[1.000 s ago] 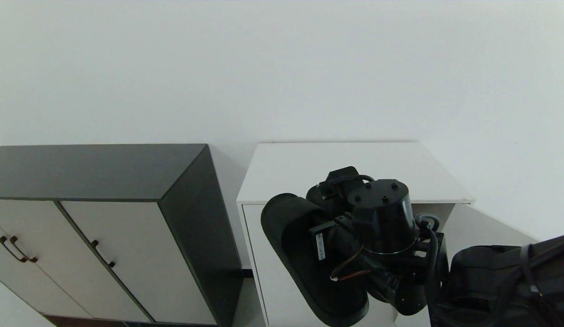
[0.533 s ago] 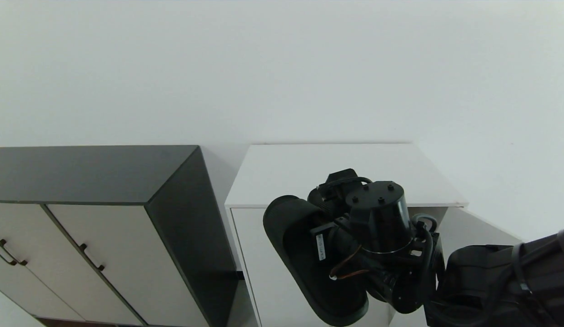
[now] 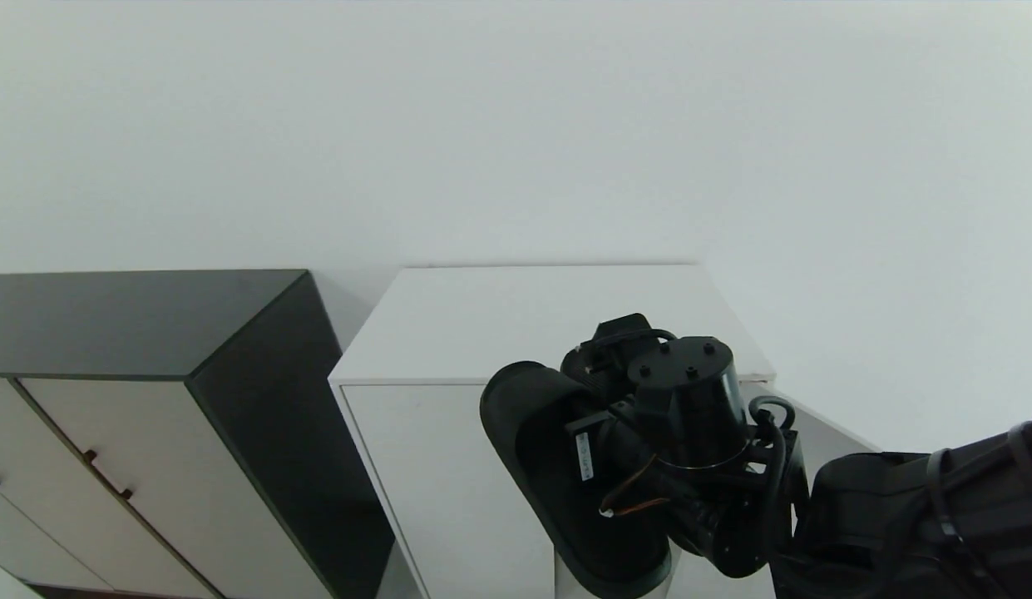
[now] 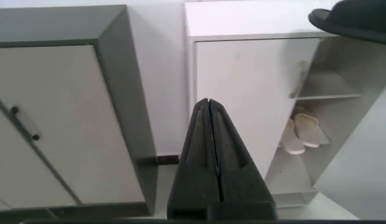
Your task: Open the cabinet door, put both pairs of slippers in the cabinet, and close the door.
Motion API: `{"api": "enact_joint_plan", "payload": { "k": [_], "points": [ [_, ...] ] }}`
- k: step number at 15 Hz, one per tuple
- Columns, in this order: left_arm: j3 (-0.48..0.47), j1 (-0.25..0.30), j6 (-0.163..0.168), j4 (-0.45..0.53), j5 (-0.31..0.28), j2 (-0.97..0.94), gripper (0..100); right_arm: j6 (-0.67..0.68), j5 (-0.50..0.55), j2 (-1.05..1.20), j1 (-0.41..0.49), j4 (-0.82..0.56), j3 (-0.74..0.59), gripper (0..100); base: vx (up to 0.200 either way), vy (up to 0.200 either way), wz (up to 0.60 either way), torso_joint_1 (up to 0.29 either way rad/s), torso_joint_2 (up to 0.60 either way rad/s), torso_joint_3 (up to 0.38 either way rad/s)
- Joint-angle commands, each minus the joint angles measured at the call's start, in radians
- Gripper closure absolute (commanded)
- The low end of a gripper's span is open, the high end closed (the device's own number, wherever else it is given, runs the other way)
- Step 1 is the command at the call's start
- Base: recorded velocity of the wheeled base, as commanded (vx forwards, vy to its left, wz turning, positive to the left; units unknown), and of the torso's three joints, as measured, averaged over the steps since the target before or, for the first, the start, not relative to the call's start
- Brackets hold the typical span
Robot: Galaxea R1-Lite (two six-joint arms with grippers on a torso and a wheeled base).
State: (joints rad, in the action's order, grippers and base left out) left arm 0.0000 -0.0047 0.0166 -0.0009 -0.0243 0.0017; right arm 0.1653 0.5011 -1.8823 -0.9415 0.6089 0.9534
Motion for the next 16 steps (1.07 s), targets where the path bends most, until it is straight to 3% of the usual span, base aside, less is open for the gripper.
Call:
{"api": "enact_joint_plan", "payload": {
  "k": [1, 3, 16],
  "points": [
    [0.0, 0.0, 0.0, -0.001, 0.0, 0.001, 100, -0.001, 0.001, -0.006, 0.006, 0.023, -0.004, 100, 0.0, -0.2, 0.0, -0.002, 0.0, 0.002],
    [0.0, 0.0, 0.0, -0.001, 0.0, 0.001, 100, -0.029, 0.001, -0.001, 0.006, 0.04, -0.031, 100, 0.0, -0.2, 0.0, 0.002, 0.0, 0.002],
    [0.0, 0.0, 0.0, -0.001, 0.0, 0.001, 100, -0.067, 0.001, -0.014, 0.026, 0.104, -0.051, 100, 0.0, 0.0, 0.0, 0.0, 0.0, 0.0]
  ]
}}
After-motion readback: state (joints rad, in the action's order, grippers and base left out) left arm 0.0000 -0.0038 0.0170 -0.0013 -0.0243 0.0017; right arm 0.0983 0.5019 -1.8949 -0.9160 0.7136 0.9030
